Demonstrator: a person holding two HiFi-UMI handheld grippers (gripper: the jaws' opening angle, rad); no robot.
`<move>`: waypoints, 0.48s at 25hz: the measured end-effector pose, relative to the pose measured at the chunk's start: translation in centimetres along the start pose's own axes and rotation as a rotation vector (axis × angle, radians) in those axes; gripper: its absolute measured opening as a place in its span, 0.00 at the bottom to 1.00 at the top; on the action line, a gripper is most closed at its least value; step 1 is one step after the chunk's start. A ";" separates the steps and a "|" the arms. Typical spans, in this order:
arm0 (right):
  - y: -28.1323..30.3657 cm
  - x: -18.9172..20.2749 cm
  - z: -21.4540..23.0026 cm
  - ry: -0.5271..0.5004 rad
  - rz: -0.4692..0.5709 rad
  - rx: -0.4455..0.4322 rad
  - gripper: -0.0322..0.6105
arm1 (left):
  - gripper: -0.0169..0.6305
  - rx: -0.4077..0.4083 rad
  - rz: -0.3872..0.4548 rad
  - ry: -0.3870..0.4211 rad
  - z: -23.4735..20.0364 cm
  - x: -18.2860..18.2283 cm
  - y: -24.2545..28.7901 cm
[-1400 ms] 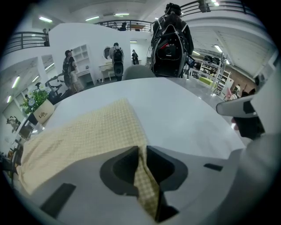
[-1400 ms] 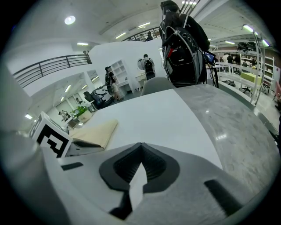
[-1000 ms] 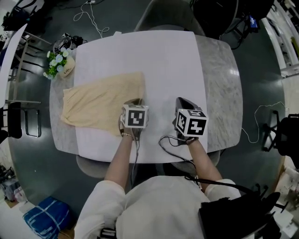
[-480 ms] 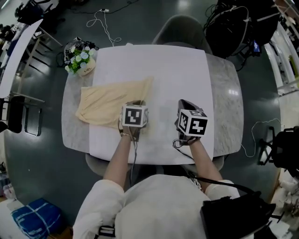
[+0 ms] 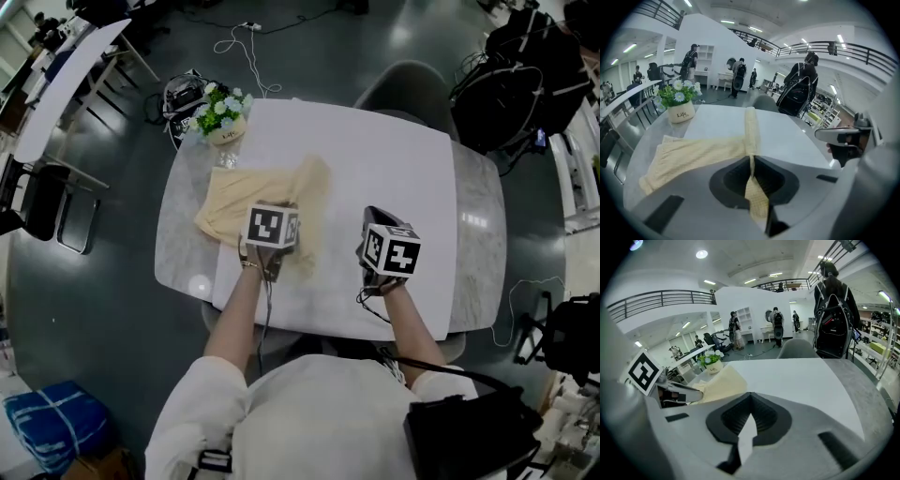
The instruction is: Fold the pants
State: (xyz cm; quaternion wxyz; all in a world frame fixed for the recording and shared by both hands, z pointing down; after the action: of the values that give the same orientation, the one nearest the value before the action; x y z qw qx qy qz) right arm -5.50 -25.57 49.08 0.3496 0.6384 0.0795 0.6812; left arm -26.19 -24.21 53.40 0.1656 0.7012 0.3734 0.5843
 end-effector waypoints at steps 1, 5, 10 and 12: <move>0.3 -0.1 -0.8 -0.005 -0.002 -0.006 0.04 | 0.08 0.000 0.002 -0.006 -0.8 -0.1 -0.5; 1.6 -0.6 -3.7 -0.019 -0.009 -0.028 0.04 | 0.08 -0.005 0.002 -0.020 -4.0 0.0 -2.2; 3.4 -0.6 -7.2 -0.048 -0.022 -0.057 0.04 | 0.08 0.001 -0.024 0.010 -7.9 0.2 -4.0; 4.0 -0.5 -8.3 -0.055 -0.029 -0.068 0.04 | 0.08 -0.011 -0.025 0.017 -9.5 0.1 -4.7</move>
State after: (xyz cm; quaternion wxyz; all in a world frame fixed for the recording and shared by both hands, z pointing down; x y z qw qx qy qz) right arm -14.74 -26.04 49.45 0.3828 0.6435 0.0559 0.6605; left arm -36.66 -22.91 52.84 0.1736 0.6904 0.3803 0.5904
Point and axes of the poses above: the fingertips, and each gripper's own axes: y forward along the fingers, z to its right, x out of its underside, the point moved 6 cm from there along -y, backward along the fingers, and after that the axes turned 8 degrees about z, right-handed, at the moved point
